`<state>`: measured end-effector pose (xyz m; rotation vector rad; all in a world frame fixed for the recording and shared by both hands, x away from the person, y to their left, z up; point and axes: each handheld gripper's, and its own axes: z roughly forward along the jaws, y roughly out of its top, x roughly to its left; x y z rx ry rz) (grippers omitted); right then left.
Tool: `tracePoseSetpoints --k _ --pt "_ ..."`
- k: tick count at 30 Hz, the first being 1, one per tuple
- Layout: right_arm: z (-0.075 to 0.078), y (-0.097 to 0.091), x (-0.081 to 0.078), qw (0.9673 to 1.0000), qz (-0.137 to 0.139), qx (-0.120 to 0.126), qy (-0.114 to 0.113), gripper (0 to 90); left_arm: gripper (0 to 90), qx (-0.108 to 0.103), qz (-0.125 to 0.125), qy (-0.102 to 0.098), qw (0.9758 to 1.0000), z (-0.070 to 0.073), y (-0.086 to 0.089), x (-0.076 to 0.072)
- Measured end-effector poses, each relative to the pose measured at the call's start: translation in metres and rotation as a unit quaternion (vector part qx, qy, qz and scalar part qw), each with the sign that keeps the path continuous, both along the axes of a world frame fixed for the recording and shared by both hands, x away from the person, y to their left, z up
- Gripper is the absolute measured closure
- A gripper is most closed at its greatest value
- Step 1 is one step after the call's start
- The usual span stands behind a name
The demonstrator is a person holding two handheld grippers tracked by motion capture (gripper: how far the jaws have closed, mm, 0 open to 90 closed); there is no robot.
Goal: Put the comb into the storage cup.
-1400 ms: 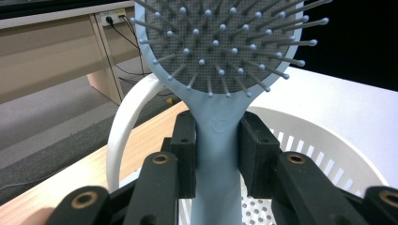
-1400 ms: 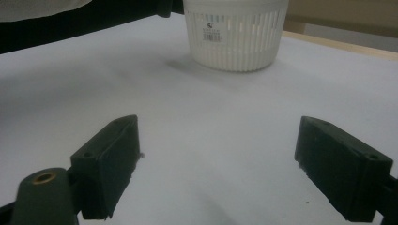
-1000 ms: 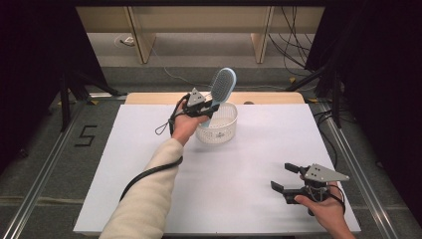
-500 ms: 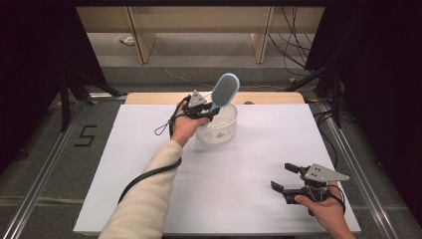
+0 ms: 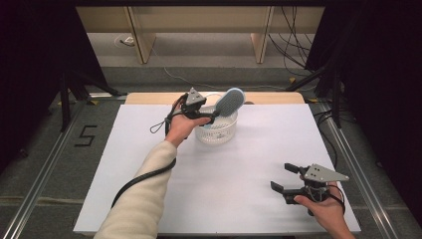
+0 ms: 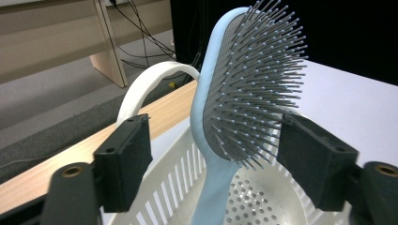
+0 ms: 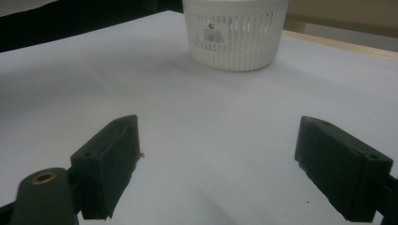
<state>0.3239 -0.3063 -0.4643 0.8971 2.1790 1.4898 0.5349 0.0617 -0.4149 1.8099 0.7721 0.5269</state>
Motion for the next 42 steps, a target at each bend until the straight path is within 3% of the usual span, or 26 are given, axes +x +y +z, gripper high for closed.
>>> tracePoseSetpoints --k 5,11,14,19,26,42 --pt "0.000 0.000 0.000 1.0000 0.000 0.000 0.000 15.4 18.5 -0.003 0.003 0.011 0.9999 0.004 0.002 -0.004" --pt "0.000 0.000 0.000 1.0000 -0.001 0.000 0.001 15.4 14.2 0.008 0.001 0.021 0.9997 0.010 0.003 -0.011" --pt "0.000 0.000 0.000 1.0000 -0.001 0.001 0.001 15.4 7.6 0.018 0.008 0.035 0.9992 0.011 0.004 -0.014" --pt "0.000 0.000 0.000 1.0000 0.000 -0.002 0.001 15.4 0.6 0.024 0.019 0.040 0.9987 0.011 0.010 -0.020" --pt "0.000 0.001 0.000 1.0000 -0.001 -0.002 0.001 15.4 0.0 0.047 0.013 0.033 0.9983 0.010 0.018 -0.031" --pt "-0.001 0.002 0.000 1.0000 -0.002 -0.001 0.002 15.4 0.0 0.042 0.012 0.027 0.9987 0.004 0.038 -0.057"
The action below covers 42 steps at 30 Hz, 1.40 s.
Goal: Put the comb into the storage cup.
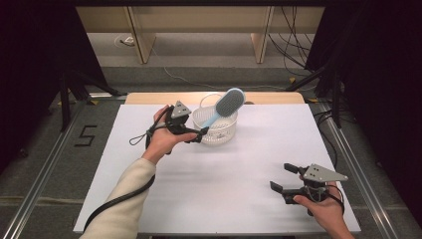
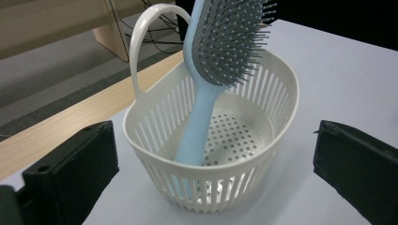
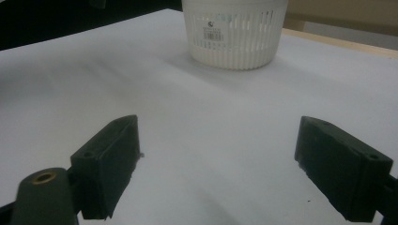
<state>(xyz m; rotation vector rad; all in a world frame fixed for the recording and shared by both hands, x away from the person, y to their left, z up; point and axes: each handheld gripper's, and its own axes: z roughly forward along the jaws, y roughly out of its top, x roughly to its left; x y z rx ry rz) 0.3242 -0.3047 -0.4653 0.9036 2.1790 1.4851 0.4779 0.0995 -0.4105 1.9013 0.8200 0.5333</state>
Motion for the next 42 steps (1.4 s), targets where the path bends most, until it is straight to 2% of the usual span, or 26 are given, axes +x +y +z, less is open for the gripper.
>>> tracePoseSetpoints --k 2,9,12,15,17,21,26,34,41,42 --pt "0.000 0.000 0.000 1.0000 0.000 0.000 0.000 15.4 0.0 -0.005 0.005 0.004 1.0000 -0.002 0.002 -0.003" --pt "0.001 0.000 0.000 1.0000 -0.001 -0.002 -0.001 15.4 0.0 -0.001 0.007 -0.003 1.0000 -0.001 0.005 -0.016" --pt "0.001 0.000 -0.001 1.0000 -0.001 -0.002 0.000 15.4 0.0 -0.006 0.006 0.000 1.0000 -0.002 0.010 -0.022" --pt "0.001 -0.001 -0.001 1.0000 0.000 -0.002 -0.001 15.4 0.0 -0.003 0.005 0.000 1.0000 -0.003 0.017 -0.030" --pt "0.001 -0.001 -0.001 1.0000 -0.001 -0.002 0.000 15.4 0.0 -0.008 0.002 0.007 0.9999 -0.005 0.022 -0.037" --pt "0.001 0.000 -0.001 1.0000 0.000 -0.002 -0.002 15.4 0.0 -0.010 0.012 0.001 0.9999 -0.006 0.035 -0.048" --pt "0.001 0.000 -0.001 1.0000 0.000 -0.002 -0.001 15.4 0.0 -0.016 0.019 0.005 0.9997 -0.010 0.048 -0.061" --pt "0.001 0.000 -0.001 1.0000 0.001 -0.003 -0.002 15.4 0.1 -0.022 0.023 0.001 0.9995 -0.010 0.057 -0.070" --pt "0.001 0.000 -0.001 1.0000 0.001 0.000 -0.003 15.4 0.2 -0.021 0.025 0.004 0.9995 -0.013 0.062 -0.076" --pt "0.001 0.000 -0.001 1.0000 0.001 -0.001 -0.003 15.4 0.1 -0.017 0.026 -0.002 0.9995 -0.013 0.063 -0.077"
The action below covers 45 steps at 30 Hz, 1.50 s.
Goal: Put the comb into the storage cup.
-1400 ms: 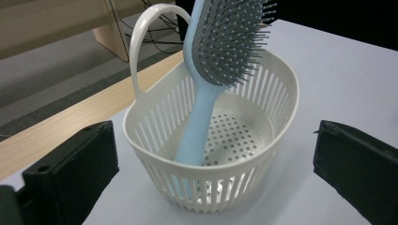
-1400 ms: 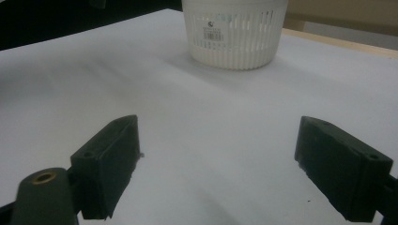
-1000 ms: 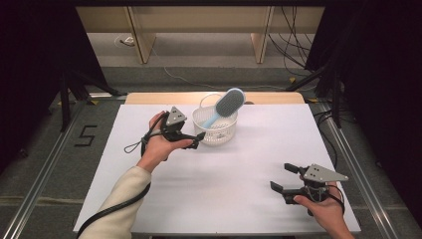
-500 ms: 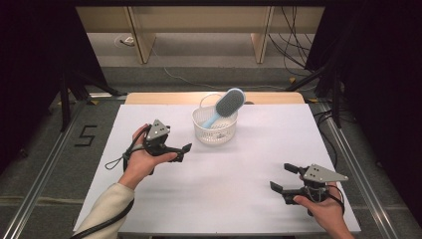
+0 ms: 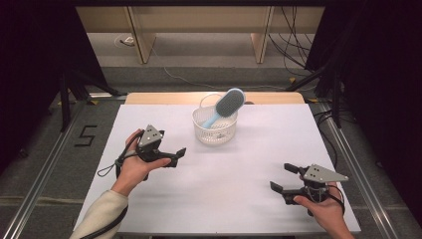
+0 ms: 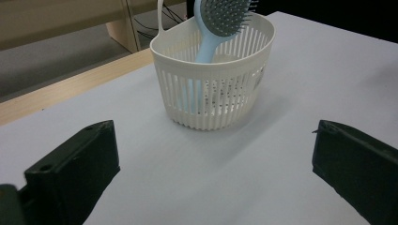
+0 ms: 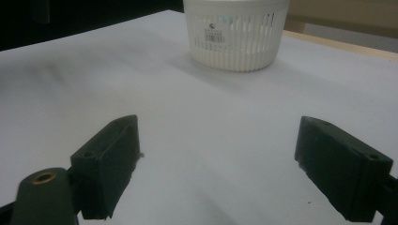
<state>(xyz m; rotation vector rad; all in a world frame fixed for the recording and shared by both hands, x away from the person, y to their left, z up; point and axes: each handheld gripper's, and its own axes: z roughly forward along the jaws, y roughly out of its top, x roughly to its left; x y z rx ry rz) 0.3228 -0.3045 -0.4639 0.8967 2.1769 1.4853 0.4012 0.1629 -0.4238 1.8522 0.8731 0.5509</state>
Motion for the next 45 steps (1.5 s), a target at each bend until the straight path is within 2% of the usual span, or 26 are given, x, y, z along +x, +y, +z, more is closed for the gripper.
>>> tracePoseSetpoints --k 4,10,21,25,27,31,45 --pt "0.000 0.000 0.000 1.0000 0.000 -0.001 0.000 15.4 0.6 -0.003 0.001 0.001 1.0000 -0.002 0.003 -0.004" --pt "0.000 0.000 0.000 1.0000 0.001 -0.001 0.000 15.4 0.6 0.002 -0.001 -0.008 1.0000 -0.005 0.005 -0.011" --pt "0.000 0.000 0.000 1.0000 0.001 -0.003 0.000 15.4 0.5 0.004 0.002 0.004 1.0000 -0.017 0.010 -0.024" --pt "0.000 0.000 0.000 1.0000 0.002 -0.003 0.000 15.4 0.5 0.008 0.003 -0.008 0.9999 -0.018 0.012 -0.028" --pt "0.000 0.000 0.000 1.0000 0.002 -0.003 0.000 15.4 0.3 0.006 0.001 -0.006 1.0000 -0.019 0.012 -0.029" --pt "0.000 0.000 0.000 1.0000 0.002 -0.003 0.000 15.4 0.2 0.014 0.000 -0.014 0.9998 -0.021 0.014 -0.033" --pt "-0.001 0.000 0.000 1.0000 0.003 -0.005 -0.001 15.4 0.0 0.013 0.009 -0.011 0.9998 -0.030 0.021 -0.045"
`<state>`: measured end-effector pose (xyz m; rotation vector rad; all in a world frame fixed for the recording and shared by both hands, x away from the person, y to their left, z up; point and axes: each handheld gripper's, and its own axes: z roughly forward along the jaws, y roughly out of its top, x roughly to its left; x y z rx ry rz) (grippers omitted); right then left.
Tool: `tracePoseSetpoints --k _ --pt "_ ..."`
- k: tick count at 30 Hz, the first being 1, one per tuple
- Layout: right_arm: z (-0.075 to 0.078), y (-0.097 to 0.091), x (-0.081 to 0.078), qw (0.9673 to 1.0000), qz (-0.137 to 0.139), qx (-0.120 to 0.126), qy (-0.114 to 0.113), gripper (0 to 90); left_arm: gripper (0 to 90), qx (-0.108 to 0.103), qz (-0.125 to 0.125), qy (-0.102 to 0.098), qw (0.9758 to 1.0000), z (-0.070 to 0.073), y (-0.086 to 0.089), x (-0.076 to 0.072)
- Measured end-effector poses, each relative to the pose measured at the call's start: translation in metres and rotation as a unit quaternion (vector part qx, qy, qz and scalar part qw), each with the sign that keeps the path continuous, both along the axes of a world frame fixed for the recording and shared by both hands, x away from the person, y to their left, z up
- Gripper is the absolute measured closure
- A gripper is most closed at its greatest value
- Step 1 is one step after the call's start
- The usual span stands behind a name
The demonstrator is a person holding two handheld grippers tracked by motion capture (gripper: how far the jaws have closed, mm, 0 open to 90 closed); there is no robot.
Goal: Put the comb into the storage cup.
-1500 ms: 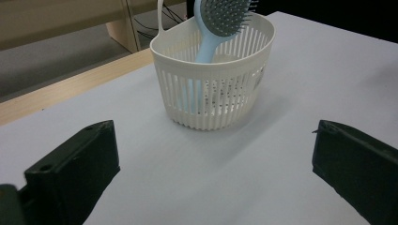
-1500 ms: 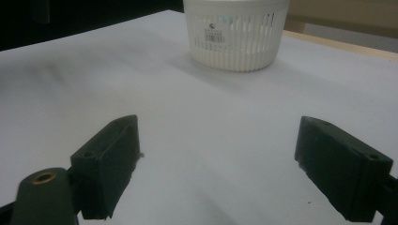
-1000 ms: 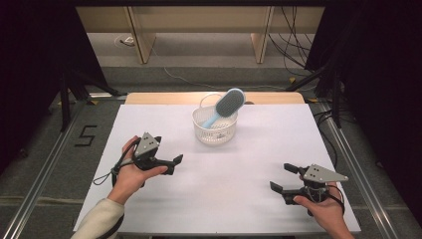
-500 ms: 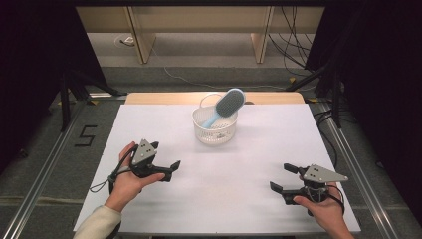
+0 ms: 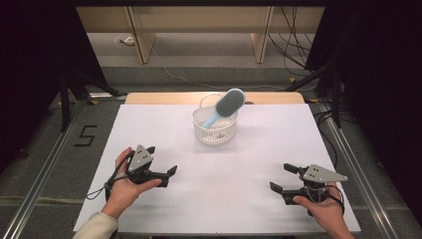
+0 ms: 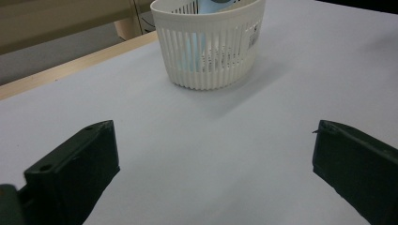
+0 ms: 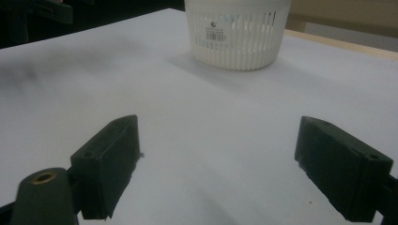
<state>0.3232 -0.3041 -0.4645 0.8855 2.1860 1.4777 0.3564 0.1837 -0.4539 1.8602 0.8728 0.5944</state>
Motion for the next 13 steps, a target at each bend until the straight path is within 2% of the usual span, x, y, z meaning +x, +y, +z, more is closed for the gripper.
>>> tracePoseSetpoints --k 6,10,13 --pt "-0.0003 -0.0002 0.0001 1.0000 0.000 -0.001 0.000 15.4 0.0 0.006 0.005 0.001 1.0000 -0.0036 0.0008 0.0004" --pt "-0.0004 -0.0005 0.0003 1.0000 -0.001 -0.002 0.001 15.4 0.0 0.009 -0.001 0.003 1.0000 -0.0045 -0.0012 0.0004" --pt "-0.0004 -0.0005 0.0003 1.0000 -0.001 -0.003 0.002 15.4 0.0 0.006 0.000 0.008 0.9999 -0.0067 -0.0021 0.0008"
